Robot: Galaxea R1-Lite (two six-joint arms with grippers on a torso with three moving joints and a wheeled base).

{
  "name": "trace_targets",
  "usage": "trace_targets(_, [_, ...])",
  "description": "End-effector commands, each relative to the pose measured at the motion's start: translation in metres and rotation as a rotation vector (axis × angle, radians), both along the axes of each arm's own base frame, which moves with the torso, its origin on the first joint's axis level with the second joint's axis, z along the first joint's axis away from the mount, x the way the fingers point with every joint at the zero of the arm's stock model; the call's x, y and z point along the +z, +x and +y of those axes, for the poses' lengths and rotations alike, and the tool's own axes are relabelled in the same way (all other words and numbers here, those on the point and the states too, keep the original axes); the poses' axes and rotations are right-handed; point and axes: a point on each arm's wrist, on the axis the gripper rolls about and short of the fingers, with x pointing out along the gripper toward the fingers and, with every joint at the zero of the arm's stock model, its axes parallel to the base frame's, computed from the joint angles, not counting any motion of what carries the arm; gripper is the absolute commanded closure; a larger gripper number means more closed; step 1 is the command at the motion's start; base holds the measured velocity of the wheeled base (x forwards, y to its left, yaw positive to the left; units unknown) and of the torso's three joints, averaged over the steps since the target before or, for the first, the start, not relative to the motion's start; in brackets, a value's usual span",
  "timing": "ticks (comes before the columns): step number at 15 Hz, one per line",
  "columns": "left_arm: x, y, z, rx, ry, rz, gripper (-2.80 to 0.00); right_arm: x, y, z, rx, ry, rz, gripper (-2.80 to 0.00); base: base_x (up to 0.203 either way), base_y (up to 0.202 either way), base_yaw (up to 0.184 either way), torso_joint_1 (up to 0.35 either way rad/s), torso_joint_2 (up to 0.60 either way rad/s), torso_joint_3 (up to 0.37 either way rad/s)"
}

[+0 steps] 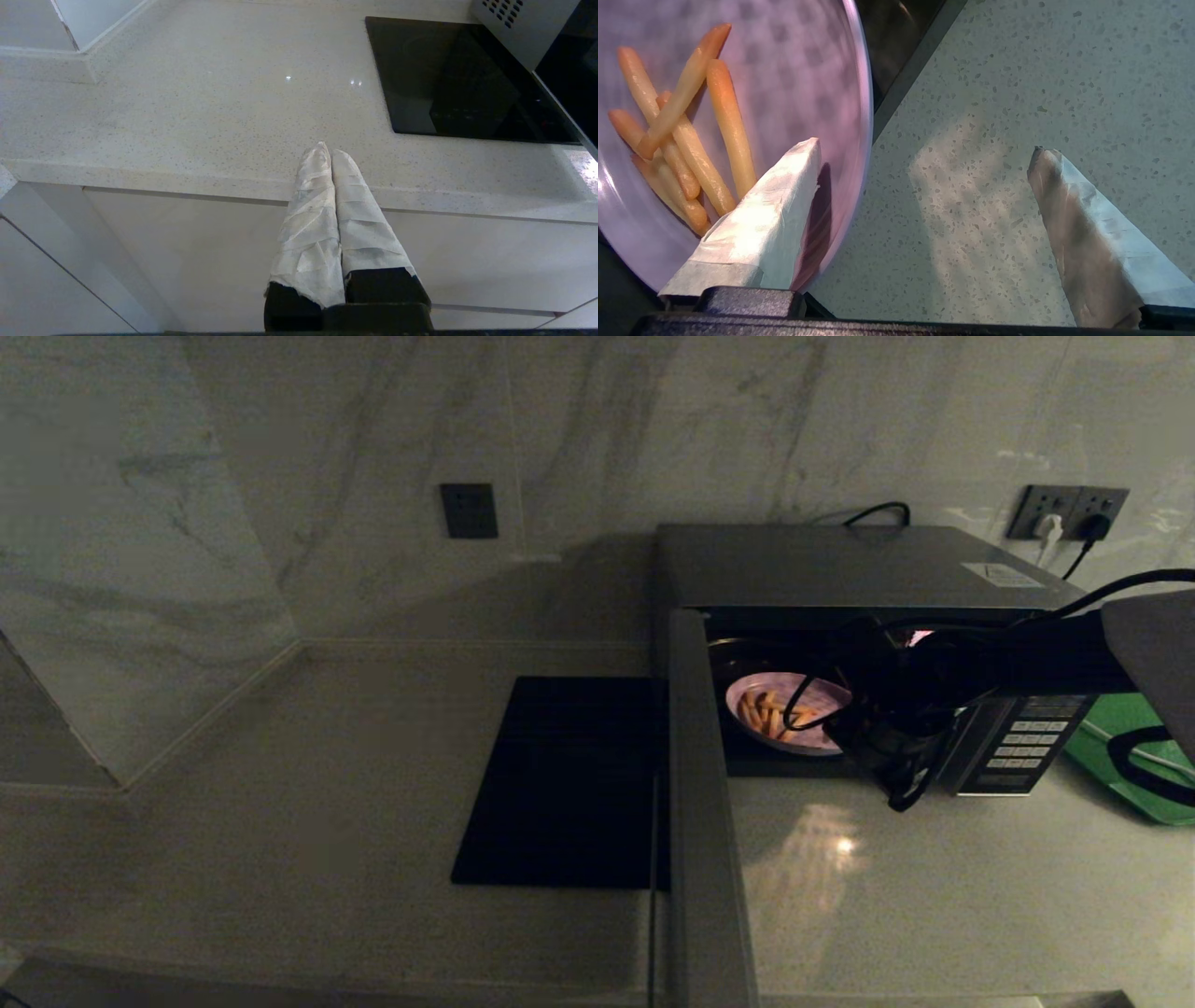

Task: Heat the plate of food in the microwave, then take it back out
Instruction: Take the plate out of the microwave

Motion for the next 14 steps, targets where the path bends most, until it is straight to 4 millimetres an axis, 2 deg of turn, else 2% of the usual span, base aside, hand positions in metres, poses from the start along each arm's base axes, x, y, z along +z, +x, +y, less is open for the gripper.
trace_targets(1, [0.0, 0.0, 0.0, 0.001, -0.001, 0.0, 0.0, -0.001, 0.0, 0.0, -0.006, 0.001, 0.002, -2.8, 0.0, 0.0, 0.0, 0.0, 0.0, 0.0])
trace_targets(3, [0.0, 0.0, 0.0, 0.001, -0.001, 0.0, 0.0, -0.001, 0.0, 0.0, -0.006, 0.001, 0.001, -2.8, 0.0, 0.0, 0.0, 0.0, 0.0, 0.0])
trace_targets(4, [0.0, 0.0, 0.0, 0.001, -0.001, 0.0, 0.0, -0.001, 0.0, 0.0, -0.006, 0.001, 0.001, 0.0, 0.0, 0.0, 0.0, 0.0, 0.0, 0.0])
trace_targets(14, [0.0, 0.0, 0.0, 0.001, -0.001, 0.0, 0.0, 0.012, -0.003, 0.0, 0.009, 0.033, -0.024, 0.0, 0.0, 0.0, 0.0, 0.0, 0.0, 0.0])
